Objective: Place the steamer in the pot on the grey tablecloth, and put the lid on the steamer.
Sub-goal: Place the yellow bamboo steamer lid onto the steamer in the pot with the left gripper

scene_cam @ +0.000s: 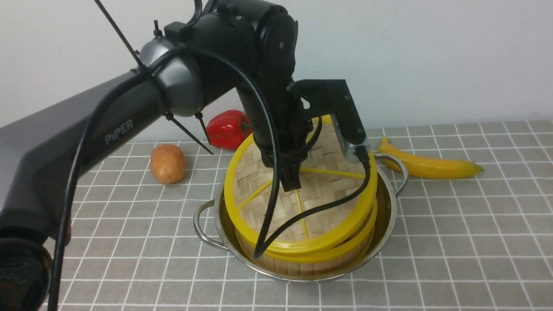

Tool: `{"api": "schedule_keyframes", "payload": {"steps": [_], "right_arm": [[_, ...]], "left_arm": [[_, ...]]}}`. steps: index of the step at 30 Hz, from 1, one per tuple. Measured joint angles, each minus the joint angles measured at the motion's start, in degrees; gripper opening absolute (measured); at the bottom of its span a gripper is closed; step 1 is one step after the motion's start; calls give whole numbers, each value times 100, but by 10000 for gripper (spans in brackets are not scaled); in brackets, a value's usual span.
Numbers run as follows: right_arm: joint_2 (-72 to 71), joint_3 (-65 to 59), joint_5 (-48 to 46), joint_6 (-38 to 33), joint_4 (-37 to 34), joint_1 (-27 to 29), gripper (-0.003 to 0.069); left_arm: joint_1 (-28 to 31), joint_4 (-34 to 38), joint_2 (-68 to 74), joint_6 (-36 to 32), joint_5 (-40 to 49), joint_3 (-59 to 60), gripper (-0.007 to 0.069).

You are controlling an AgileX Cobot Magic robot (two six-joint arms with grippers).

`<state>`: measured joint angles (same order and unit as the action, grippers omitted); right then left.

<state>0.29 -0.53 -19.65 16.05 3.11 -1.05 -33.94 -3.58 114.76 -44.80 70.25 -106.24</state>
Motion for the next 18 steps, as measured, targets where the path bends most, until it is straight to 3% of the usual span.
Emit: {"api": "schedule_keyframes", "payload": {"steps": [18], "right_arm": [[0,0,0,0,0,0,241]], "left_arm": [[0,-6,263,-572,-36,-20,116]]}}
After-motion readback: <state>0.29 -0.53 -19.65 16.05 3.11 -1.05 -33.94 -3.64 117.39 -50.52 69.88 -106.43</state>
